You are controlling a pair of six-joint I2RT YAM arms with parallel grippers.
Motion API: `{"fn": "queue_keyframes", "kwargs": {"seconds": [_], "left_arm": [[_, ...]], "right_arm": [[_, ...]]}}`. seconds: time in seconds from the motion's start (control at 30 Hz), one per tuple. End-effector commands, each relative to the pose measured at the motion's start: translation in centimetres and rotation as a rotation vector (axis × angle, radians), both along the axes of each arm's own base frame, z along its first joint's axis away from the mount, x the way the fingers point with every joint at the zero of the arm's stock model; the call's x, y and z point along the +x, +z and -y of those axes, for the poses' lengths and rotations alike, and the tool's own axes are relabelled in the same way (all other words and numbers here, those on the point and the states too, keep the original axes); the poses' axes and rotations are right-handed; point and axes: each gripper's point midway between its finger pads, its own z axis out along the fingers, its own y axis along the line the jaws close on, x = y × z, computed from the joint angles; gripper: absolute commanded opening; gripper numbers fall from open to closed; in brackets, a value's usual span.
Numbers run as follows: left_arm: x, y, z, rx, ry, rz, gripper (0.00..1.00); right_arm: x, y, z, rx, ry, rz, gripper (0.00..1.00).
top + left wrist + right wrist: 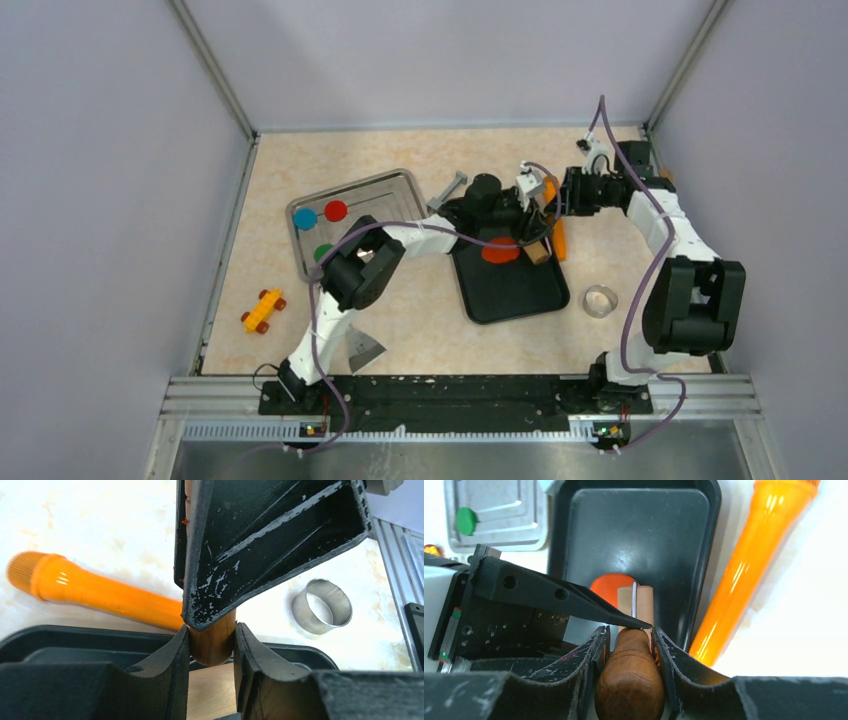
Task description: Roll out the dumpling wrappers from the dough
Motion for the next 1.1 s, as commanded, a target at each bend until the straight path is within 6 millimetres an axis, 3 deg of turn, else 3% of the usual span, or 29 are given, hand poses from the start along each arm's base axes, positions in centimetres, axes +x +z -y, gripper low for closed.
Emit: {"fn": "queue_keyframes", "kwargs": {"seconds": [0.0, 0.1, 0.37, 0.77, 1.07], "left_arm": [[1.4, 7.8, -1.1, -0.105, 0.059, 0.119, 0.00], [1.6, 7.4, -1.7, -0.092, 0.075, 0.112, 0.00], [3.1, 2.8, -3.5, -0.010, 0.173, 0.098, 0.00], [0.8, -5.2, -6.4, 0.126, 0.181, 0.007, 0.00], [-0.1, -6.9, -8.1, 0.155, 0.184, -0.053, 0.00]], "right_arm": [[-2.1, 8.5, -4.1, 0.194, 0.181, 0.144, 0.00], [-1.7, 7.8, -4.2, 0.197, 0.193, 0.151, 0.00], [0.5, 5.0, -5.3, 0.198, 0.249, 0.165, 0.00], [-2.1, -3.3, -6.4, 0.084, 0.321, 0.057, 0.00], [-2.4, -5.8, -6.1, 0.045, 0.312, 0.015, 0.00]]}}
